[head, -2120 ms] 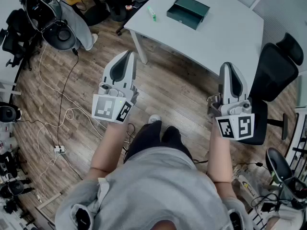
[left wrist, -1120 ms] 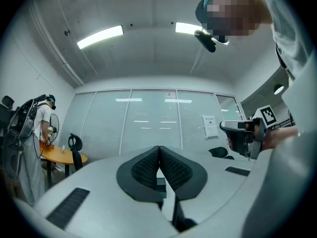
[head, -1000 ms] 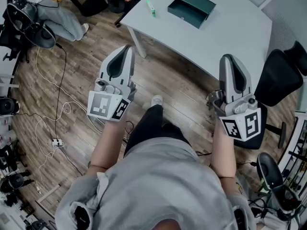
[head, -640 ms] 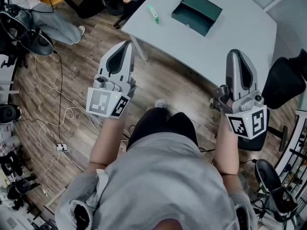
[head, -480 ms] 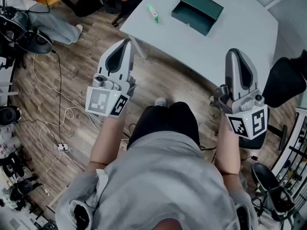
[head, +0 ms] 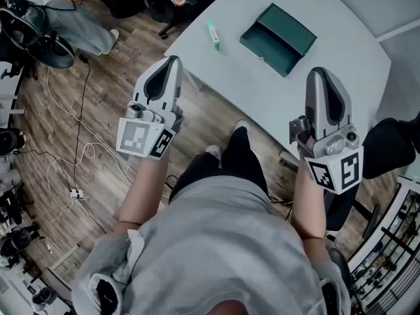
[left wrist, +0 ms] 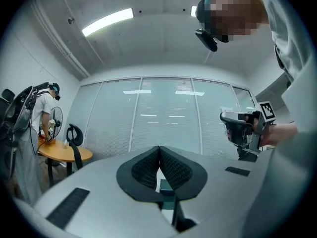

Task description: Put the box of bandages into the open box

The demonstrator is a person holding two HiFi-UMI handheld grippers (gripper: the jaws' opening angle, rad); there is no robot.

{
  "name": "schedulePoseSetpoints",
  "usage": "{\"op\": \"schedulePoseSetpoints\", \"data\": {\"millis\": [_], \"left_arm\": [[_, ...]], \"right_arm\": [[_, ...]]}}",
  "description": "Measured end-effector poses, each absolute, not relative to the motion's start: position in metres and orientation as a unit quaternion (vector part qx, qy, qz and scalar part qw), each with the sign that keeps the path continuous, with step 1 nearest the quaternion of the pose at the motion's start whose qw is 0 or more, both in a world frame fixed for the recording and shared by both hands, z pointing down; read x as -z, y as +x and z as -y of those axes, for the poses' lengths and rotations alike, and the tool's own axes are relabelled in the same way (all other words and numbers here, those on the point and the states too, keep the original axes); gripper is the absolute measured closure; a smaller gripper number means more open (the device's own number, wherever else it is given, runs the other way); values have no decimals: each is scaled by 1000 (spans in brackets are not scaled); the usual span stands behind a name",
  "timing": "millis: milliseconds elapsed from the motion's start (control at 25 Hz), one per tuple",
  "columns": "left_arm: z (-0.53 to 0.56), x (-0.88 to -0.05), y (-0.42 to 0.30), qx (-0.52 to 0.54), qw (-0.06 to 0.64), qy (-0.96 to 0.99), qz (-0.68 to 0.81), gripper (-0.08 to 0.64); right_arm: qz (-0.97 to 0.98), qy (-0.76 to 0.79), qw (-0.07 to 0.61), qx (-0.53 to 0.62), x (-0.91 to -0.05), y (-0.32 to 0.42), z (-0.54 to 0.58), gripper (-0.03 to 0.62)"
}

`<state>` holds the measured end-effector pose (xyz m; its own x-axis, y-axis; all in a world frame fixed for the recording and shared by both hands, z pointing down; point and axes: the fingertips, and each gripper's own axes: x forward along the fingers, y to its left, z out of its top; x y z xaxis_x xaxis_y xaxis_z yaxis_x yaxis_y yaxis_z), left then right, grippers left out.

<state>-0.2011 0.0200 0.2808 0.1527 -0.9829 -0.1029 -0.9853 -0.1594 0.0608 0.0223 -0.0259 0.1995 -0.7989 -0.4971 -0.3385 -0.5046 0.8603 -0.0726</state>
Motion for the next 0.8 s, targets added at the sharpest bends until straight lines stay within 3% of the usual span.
{"op": "schedulePoseSetpoints", "data": {"millis": [440, 800], "left_arm": [[112, -299, -193, -31, -5, -714, -700, 541], [170, -344, -192, -5, -40, -716, -697, 538]], "right_arm": [[-952, -225, 205, -7, -179, 58, 173, 541], [-951, -237, 200, 12, -202, 53, 225, 541]]}}
